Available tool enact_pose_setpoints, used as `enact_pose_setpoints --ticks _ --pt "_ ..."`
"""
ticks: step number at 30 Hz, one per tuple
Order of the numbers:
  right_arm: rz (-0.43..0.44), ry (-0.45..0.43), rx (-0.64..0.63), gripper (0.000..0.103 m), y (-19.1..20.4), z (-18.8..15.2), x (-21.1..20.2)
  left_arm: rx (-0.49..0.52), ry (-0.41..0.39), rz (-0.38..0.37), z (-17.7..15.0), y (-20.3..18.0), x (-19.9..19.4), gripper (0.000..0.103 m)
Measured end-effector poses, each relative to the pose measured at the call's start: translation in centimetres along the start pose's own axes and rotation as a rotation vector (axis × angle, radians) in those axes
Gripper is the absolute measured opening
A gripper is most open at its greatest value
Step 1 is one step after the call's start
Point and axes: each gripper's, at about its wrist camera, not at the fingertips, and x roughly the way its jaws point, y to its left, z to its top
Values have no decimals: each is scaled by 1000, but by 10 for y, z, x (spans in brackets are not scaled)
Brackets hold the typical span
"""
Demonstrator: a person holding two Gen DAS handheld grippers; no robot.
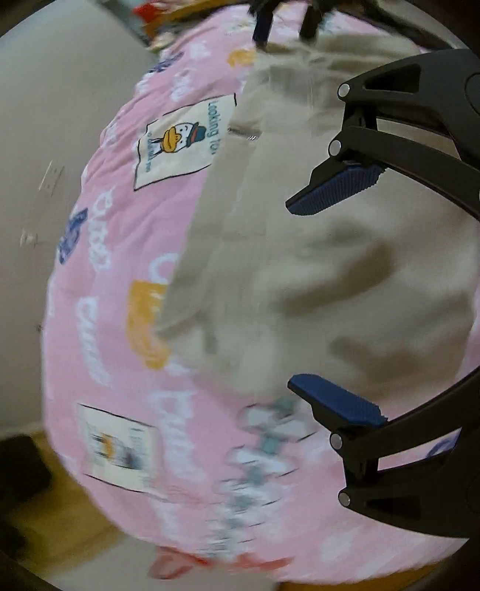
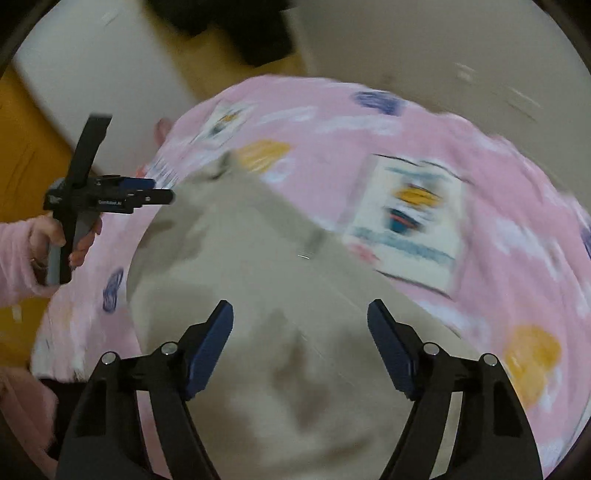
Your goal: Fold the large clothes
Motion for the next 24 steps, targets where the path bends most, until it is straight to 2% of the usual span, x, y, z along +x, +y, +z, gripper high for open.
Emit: enact_pose_setpoints --ticks 3,4,5,7,9,10,15,17,21,23,24 --pt "21 56 -47 70 5 13 36 -37 36 -6 -24 -5 7 86" --pt "15 84 -67 64 4 16 49 -34 43 12 -33 -6 10 86" --pt "16 107 -81 62 5 19 61 -29 56 25 -41 -7 15 86" --pt "19 173 -115 57 6 19 84 -29 94 13 -50 -5 25 86" --pt "-13 197 -139 56 7 18 102 -41 135 -32 -57 0 33 86" --pt "-14 207 -137 56 7 18 107 -35 142 -31 -61 1 35 86" --pt "-26 175 -97 58 -1 25 106 50 146 -23 -69 -5 34 86" --pt "-15 204 -97 61 -5 27 109 70 144 -22 -70 -8 34 86" --pt "-9 294 -144 61 -6 26 122 50 161 -27 -69 -5 41 86" --pt "8 308 -152 53 -3 27 120 43 170 -34 -70 -3 43 87" --pt "8 318 -171 44 0 26 119 44 169 -36 -70 -3 43 87"
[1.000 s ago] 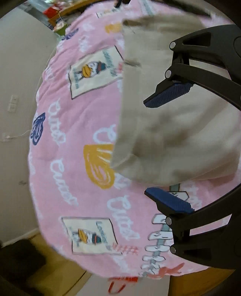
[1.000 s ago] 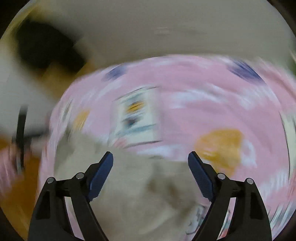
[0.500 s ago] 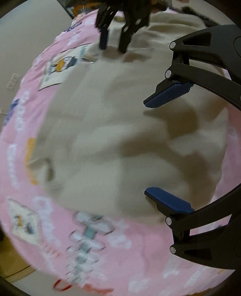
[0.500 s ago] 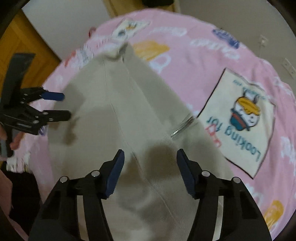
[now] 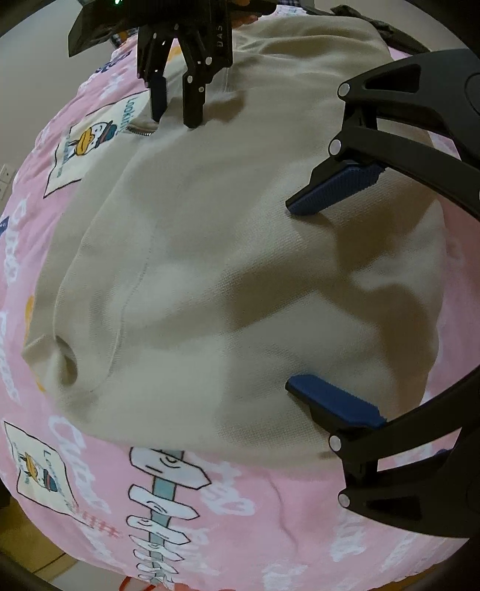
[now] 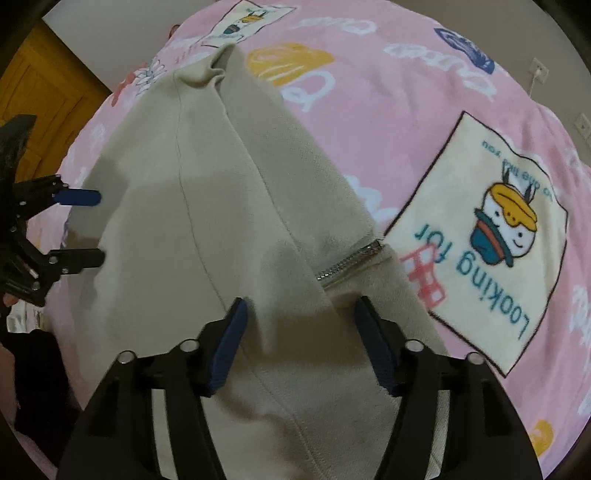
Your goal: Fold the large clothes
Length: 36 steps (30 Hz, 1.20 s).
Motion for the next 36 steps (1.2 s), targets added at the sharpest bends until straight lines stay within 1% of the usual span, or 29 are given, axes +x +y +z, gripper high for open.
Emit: enact_pose_setpoints --ticks 1,4,5,6,7,10,12,13,16,17,18,19,20,21,22,23,24,25,26,27,28,30,31,32,33,34,36 --pt "-23 8 -31 37 4 -2 -3 3 1 -2 -1 1 1 87" --pt "-49 33 -80 27 11 -4 -9 3 3 -9 -2 2 3 88" --pt "-56 37 -97 25 15 -7 -10 0 0 -9 -3 3 3 88" --pt "-74 41 -117 17 18 -8 -11 -1 -1 -8 -3 2 4 88" --pt "-69 61 -123 6 20 -10 -9 -1 -5 -6 -4 2 4 88" --pt "-98 82 -152 6 29 -13 -2 -1 -6 -2 -4 0 6 89" --pt "-157 56 -151 5 34 -13 -4 -5 -6 -4 -2 -1 5 89" --pt "-171 36 -141 5 34 -13 -7 -7 -9 -8 -1 -1 3 89" --pt "-188 -76 -25 5 25 -10 -32 -16 -40 -32 -1 0 -4 89" --pt "-178 -114 34 5 19 -9 -42 -26 -64 -45 0 1 -9 89" --pt "-187 -150 92 5 13 -7 -52 -39 -91 -56 1 3 -15 89" --pt "-190 -168 129 5 10 -5 -58 -64 -136 -77 3 4 -25 89" --pt "-208 -180 143 5 12 -1 -60 -77 -156 -90 4 5 -30 89" --pt "-232 -172 156 5 10 4 -60 -95 -179 -110 6 4 -37 89" --pt "-272 -158 175 5 8 10 -58 -99 -185 -117 10 2 -41 89" --pt "-277 -147 194 5 7 17 -54 -95 -191 -110 12 -1 -42 89" --pt "-300 -130 200 4 3 22 -49 -86 -194 -98 14 -4 -42 89" --pt "-353 -107 203 4 -1 29 -44 -67 -200 -63 17 -7 -42 89" --pt "-363 -104 226 4 -8 33 -41 -51 -211 -17 20 -9 -41 89" --pt "-378 -105 269 4 -20 38 -40 -45 -223 1 21 -10 -41 89" --pt "-383 -96 309 4 -32 43 -34 -40 -245 36 24 -10 -39 89" --pt "-386 -48 351 5 -48 47 -15 -33 -244 105 30 -7 -29 89" --pt "-373 21 341 5 -53 50 5 -23 -223 161 35 -4 -18 89" --pt "-391 43 325 5 -54 50 16 -18 -189 205 41 0 -4 89" --pt "-402 56 323 5 -53 49 22 -21 -168 217 45 5 6 89" --pt "-393 58 349 6 -52 48 26 -27 -135 230 50 10 16 89" --pt "-375 34 386 9 -52 42 18 -40 -101 230 56 17 26 90"
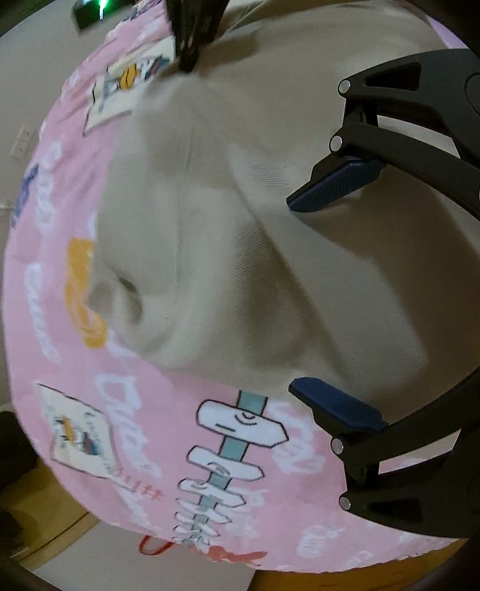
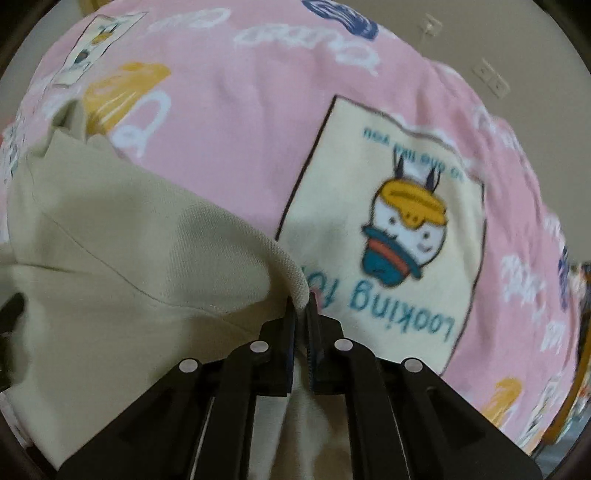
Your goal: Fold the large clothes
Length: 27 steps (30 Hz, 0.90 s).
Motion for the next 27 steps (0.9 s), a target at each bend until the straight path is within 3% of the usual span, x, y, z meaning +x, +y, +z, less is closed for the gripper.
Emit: enact_pose_setpoints --ticks 4,7,9,11,12,14,16,18,21,24,27 --pt "11 -162 142 40 -37 -36 -62 19 -12 -4 9 5 -7 90" --pt "10 -248 252 40 -62 -83 -102 1 -19 -4 11 13 -17 90" --pt "4 -180 298 39 -73 -125 -104 7 -7 25 15 14 -17 90" --pt "9 -37 298 36 -70 -158 -80 26 -7 65 16 14 -15 90" --pt "0 40 271 29 -67 -175 -62 46 -3 90 17 13 -10 90" --pt "-75 126 228 24 -66 -200 -29 94 15 126 20 10 5 89" --pt "-104 142 220 24 -70 -208 -8 164 -3 204 23 5 16 89" --pt "-77 151 301 23 -84 -200 11 218 -14 286 28 4 29 89" --pt "-62 153 399 23 -98 -192 16 244 12 327 42 10 47 89" --pt "-62 114 409 23 -96 -200 1 289 -11 386 48 6 50 90" --pt "-146 13 464 28 -99 -223 -40 294 -40 389 44 4 38 87"
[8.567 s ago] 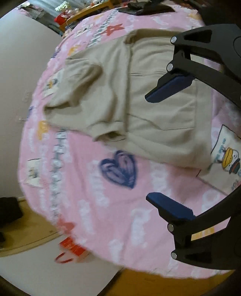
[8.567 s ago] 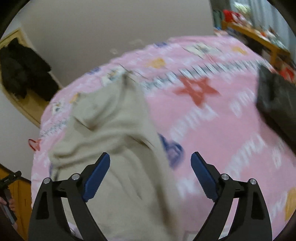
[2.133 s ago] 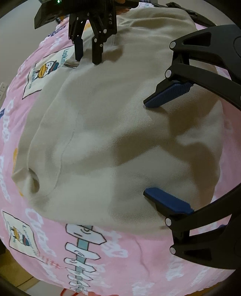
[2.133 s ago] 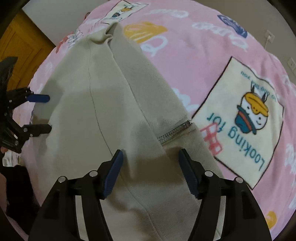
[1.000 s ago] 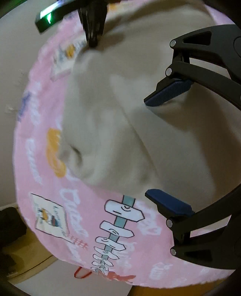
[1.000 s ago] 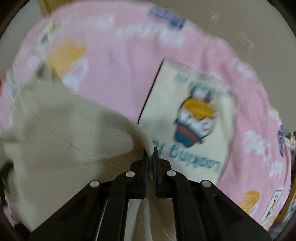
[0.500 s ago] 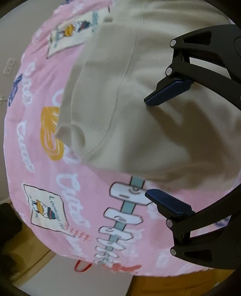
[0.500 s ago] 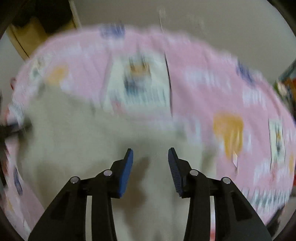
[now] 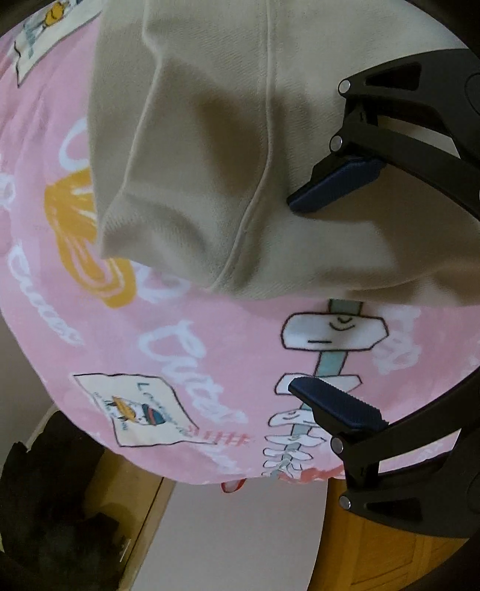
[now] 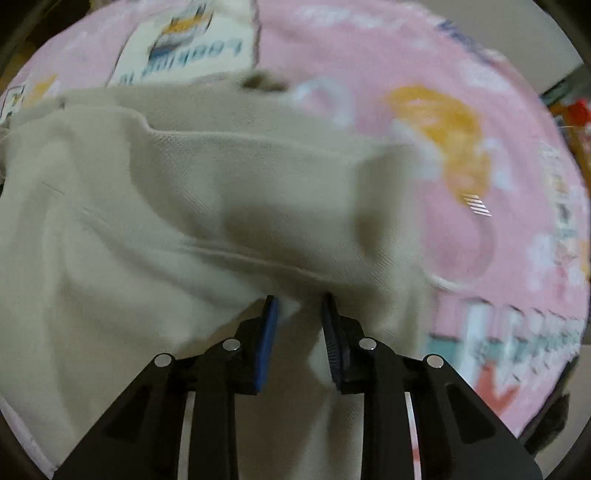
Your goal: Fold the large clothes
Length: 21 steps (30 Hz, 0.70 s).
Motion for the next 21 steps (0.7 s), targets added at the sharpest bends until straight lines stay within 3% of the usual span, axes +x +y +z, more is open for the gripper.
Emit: enact_pose_setpoints --ticks 2,3,4,5,6,7,9,11,13,14,15,17,18,19,21 --pt "34 -111 129 45 -22 -30 -44 -28 -43 -50 -5 5 -21 85" --pt "48 -157 193 63 -30 -47 -62 -46 -63 -71 -8 7 -32 85" --pt "73 -198 255 73 -36 -66 -78 -73 -82 -113 -13 9 -47 84" --pt "91 -220 301 75 -38 -77 -90 -96 -92 -171 -19 11 -62 80" --pt "131 -264 386 75 -41 -100 -107 -120 -92 -226 -26 12 -78 76" --pt "185 -327 454 69 -40 -121 -120 -144 -89 -282 -33 12 -93 67" --pt "316 -395 505 60 -30 -139 -136 -168 -61 -416 -50 3 -122 57" --pt "414 -381 456 58 -3 -136 -138 -202 0 -539 -67 -12 -137 41" --pt "460 -337 402 45 31 -129 -122 -200 50 -622 -83 -34 -144 40" --pt "449 -323 393 42 41 -126 -115 -181 57 -620 -91 -48 -146 40" --pt "356 -295 378 34 52 -125 -103 -166 59 -602 -97 -59 -145 39" --pt "164 -232 318 29 66 -126 -75 -140 42 -537 -109 -79 -127 39" --pt "78 -197 292 19 68 -133 -54 -125 44 -522 -112 -85 -118 39" --pt "51 -172 265 8 67 -141 -33 -112 47 -519 -115 -90 -108 41" --pt "18 -236 156 6 72 -152 -21 -57 6 -507 -118 -100 -97 42"
